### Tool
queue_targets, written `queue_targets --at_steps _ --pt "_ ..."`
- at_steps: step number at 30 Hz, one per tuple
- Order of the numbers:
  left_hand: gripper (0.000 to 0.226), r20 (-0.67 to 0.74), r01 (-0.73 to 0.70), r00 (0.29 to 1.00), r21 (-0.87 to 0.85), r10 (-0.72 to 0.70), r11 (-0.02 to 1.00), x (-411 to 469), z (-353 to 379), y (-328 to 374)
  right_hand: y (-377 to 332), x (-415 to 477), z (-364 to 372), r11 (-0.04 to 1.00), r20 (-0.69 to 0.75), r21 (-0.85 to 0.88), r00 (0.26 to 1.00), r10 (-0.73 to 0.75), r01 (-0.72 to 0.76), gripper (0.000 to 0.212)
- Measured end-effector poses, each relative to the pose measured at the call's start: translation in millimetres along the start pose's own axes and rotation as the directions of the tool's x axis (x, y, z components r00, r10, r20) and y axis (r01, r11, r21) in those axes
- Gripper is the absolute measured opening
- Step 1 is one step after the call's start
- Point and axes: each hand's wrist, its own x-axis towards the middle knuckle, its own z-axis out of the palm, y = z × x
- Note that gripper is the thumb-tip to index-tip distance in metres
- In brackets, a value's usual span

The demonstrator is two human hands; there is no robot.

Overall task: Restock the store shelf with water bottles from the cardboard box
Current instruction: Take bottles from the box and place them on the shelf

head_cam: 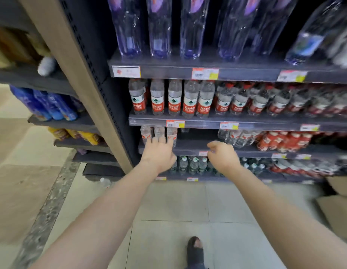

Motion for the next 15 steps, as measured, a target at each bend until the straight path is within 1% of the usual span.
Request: queue_targets --at_steps 2,5,7,9,13,15 --pt "0.051 -0.037 -0.025 0.999 -0.006 0.025 1.0 -16.2 -46.1 12.2 -12.8 -31.8 -40.7 1.0 0.013 -0.027 1.0 -0.011 0.012 0.047" --pt "0.047 -0.124 -0.057 0.991 -0.007 0.056 0.998 -31.0 -114.8 37.0 -19.7 -72.8 -103.7 0.996 0.002 -0.081 1.0 -0.029 0.029 0.048" --pt "0.046 -0.176 -0.071 0.982 -0.037 0.063 0.997 -38.2 -158.2 57.7 -18.1 -97.3 -146.8 0.995 -0.055 -0.091 0.998 -0.034 0.029 0.047" --pt "0.044 -0.223 -0.082 0.972 -0.061 0.066 0.995 -46.6 -199.2 81.4 -9.0 -119.9 -192.1 0.996 -0.143 -0.083 0.989 -0.03 0.018 0.049" --pt "0.049 -0.331 -0.081 0.941 -0.009 0.073 0.997 -69.0 -265.1 135.1 26.7 -162.0 -286.7 0.994 -0.281 -0.105 0.96 -0.002 -0.028 0.043" --pt "0.045 -0.39 -0.057 0.92 -0.013 0.047 0.998 -83.9 -290.8 163.3 49.8 -181.5 -328.4 0.996 -0.34 -0.086 0.94 0.006 -0.038 0.039"
